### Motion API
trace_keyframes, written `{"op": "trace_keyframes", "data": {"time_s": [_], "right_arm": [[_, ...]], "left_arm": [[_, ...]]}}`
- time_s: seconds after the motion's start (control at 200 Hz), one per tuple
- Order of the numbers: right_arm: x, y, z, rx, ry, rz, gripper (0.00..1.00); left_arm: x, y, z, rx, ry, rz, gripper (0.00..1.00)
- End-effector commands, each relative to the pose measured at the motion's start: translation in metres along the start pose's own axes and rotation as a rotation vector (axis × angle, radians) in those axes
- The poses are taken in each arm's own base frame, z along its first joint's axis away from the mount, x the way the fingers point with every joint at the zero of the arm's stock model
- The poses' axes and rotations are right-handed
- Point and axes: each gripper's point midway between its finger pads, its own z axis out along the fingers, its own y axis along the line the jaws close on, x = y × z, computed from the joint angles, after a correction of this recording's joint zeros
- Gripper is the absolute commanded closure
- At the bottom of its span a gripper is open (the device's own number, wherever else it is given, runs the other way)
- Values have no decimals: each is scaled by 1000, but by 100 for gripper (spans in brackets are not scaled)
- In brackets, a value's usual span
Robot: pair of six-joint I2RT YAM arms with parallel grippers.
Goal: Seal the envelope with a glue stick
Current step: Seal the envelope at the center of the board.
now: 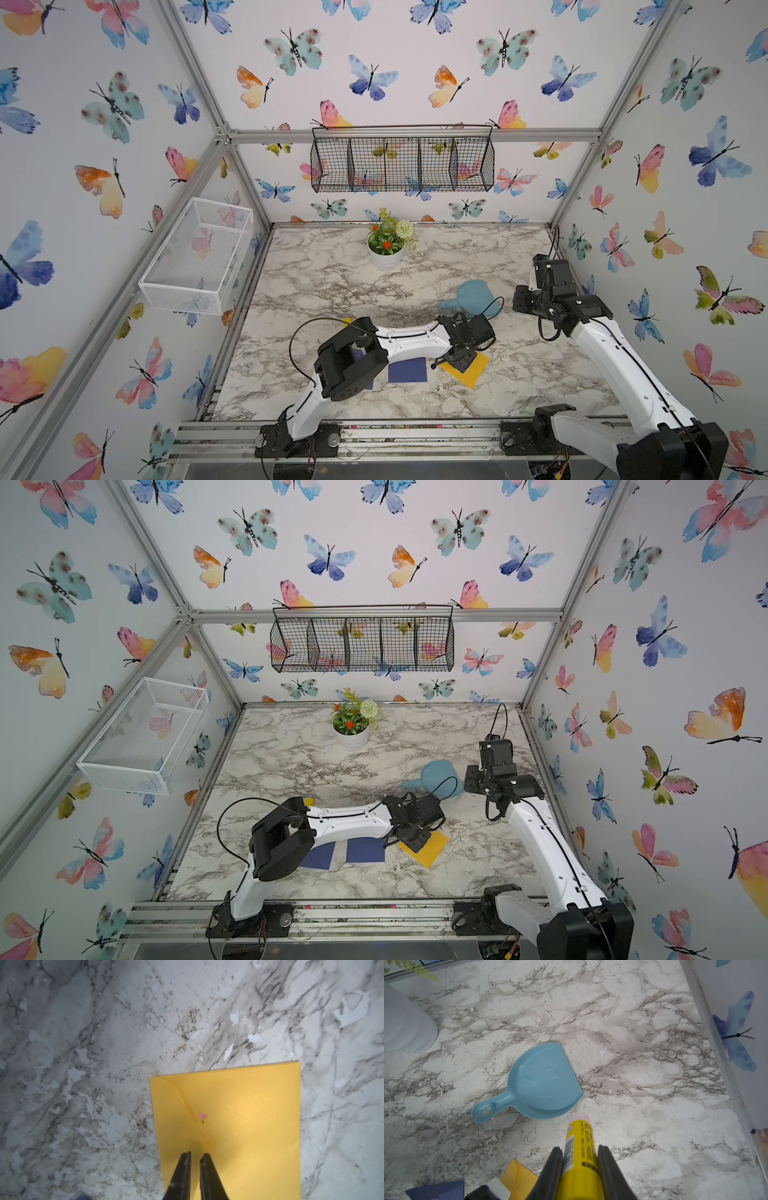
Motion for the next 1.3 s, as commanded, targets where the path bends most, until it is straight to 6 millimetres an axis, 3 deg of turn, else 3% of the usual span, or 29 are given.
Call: {"op": "trace_keyframes", "data": {"time_s": [0.0,0.786,1.291], "right_arm": [[-8,2,-4,-9,-13,-3,97],[-6,-1,-5,5,-9,-8,97],[-4,-1,-6,1,-5,-11,97]], "left_arm": [[-5,6,-12,-11,-15,-3,87],[43,15,33,-79,123,27,92],[48,10,40,-62,139,25,90]]}}
